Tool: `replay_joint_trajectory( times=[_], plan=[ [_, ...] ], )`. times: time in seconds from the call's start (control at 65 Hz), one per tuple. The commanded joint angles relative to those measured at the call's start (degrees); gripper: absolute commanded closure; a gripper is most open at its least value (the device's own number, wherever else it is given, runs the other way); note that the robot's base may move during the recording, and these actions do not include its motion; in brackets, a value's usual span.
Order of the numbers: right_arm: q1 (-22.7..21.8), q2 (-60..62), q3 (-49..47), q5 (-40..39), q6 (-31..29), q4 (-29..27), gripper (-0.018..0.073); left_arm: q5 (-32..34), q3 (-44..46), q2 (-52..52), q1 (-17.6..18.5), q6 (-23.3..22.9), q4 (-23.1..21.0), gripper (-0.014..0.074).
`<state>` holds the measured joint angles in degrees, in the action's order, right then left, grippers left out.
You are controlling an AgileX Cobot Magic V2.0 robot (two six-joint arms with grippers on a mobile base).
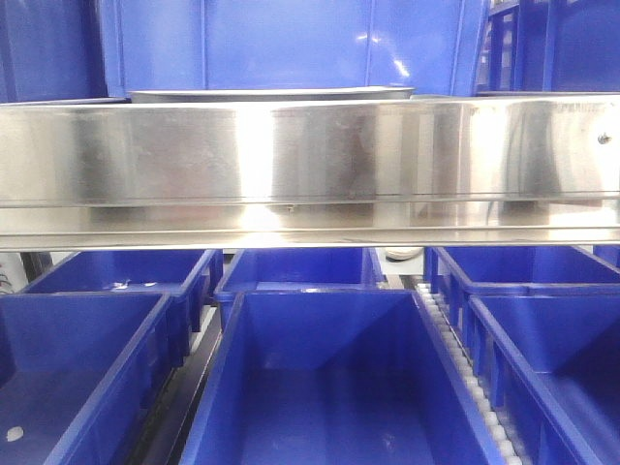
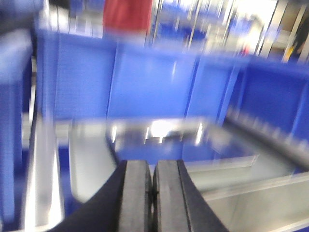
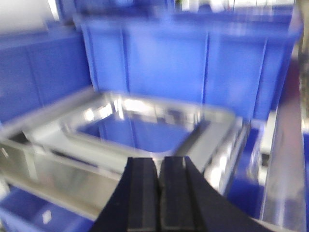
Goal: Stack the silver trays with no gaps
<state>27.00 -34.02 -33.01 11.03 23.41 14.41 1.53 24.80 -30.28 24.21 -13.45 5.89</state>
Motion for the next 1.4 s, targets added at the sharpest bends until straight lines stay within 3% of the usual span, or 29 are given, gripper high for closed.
replay_joint_trajectory(
  times=[0.0, 0.846, 1.0, 1.215, 1.277, 1.385],
  plan=[
    [0.1, 2.3, 0.0, -1.7, -0.7, 0.7, 0.0637, 0.9, 0.0, 3.1, 0.1, 0.0, 0.3, 0.0587],
    [-1.3, 5.9, 1.2, -2.3, -1.9, 0.3, 0.0637, 0.9, 0.0, 7.6, 0.1, 0.0, 0.3, 0.0587],
    [-10.7, 11.6, 6.9, -3.5, -20.2, -12.1, 0.0637, 0.9, 0.0, 7.6, 0.1, 0.0, 0.3, 0.0587],
    [-23.8, 20.6, 15.1, -4.7, -22.5, -13.0, 0.0637, 0.9, 0.0, 7.6, 0.1, 0.0, 0.3, 0.0587],
    [-25.5, 23.4, 19.0, -5.4, -22.5, -15.8, 0.0637, 0.9, 0.0, 7.6, 0.1, 0.0, 0.3, 0.0587],
    [-25.9, 27.3, 23.8, -7.5, -22.5, -15.9, 0.0637, 0.9, 0.0, 7.6, 0.1, 0.0, 0.3, 0.0587]
  ],
)
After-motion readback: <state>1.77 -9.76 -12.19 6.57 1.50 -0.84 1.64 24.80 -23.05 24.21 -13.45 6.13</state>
